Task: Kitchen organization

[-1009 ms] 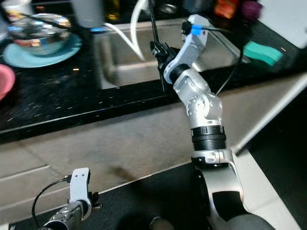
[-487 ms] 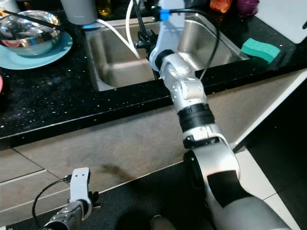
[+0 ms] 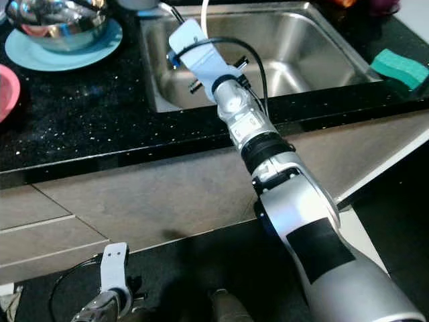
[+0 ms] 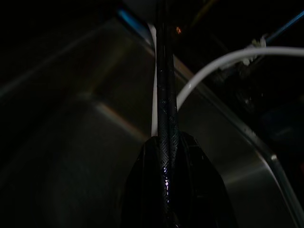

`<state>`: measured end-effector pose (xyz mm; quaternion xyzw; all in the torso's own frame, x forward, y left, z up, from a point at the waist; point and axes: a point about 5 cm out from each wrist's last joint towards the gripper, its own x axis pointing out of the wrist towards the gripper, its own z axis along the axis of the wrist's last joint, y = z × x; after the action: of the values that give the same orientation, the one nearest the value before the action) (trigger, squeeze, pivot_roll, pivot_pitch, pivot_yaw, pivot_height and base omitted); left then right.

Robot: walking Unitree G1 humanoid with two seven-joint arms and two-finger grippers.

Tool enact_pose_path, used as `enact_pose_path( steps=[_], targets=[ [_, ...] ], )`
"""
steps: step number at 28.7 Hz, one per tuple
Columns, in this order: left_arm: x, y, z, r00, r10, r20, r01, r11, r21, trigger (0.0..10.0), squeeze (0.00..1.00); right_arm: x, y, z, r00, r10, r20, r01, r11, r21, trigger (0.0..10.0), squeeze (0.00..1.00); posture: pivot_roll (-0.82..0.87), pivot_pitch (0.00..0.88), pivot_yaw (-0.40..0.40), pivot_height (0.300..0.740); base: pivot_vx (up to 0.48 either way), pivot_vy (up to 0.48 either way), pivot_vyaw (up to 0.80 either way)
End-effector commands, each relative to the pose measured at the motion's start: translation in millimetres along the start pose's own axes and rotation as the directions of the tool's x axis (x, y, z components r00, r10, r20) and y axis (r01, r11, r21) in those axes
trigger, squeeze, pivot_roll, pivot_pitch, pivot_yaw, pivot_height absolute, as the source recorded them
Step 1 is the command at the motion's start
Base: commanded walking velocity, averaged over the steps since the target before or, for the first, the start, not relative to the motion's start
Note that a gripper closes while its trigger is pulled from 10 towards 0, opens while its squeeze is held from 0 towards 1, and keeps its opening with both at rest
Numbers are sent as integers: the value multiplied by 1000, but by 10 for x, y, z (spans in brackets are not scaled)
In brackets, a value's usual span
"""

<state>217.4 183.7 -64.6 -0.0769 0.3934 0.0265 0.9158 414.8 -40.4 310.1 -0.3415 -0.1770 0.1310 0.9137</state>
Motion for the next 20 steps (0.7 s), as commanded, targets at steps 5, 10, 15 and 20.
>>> enact_pose_path(
  steps=[5,10,15,20],
  targets=[
    [-44,15,-178,999,-3,-38,2,1000,-18,10000,0,16,-18,35,1000,-3,23,5,997,-80,10000,0,98,305,-85,740,0,0,0],
    [-49,24,-189,999,-3,-41,3,1000,-15,10000,0,21,-53,39,1000,-1,24,2,998,-59,10000,1000,99,290,-83,740,0,0,0],
    [-45,34,-172,999,-3,-41,2,1000,-12,10000,0,33,-139,90,998,-45,43,45,999,-1,10000,1000,103,262,-76,740,0,0,0],
    [-34,34,-132,999,-6,-36,6,1000,-6,10000,0,44,-235,185,995,-39,92,12,961,278,10000,0,108,245,-65,740,0,0,0]
  ],
)
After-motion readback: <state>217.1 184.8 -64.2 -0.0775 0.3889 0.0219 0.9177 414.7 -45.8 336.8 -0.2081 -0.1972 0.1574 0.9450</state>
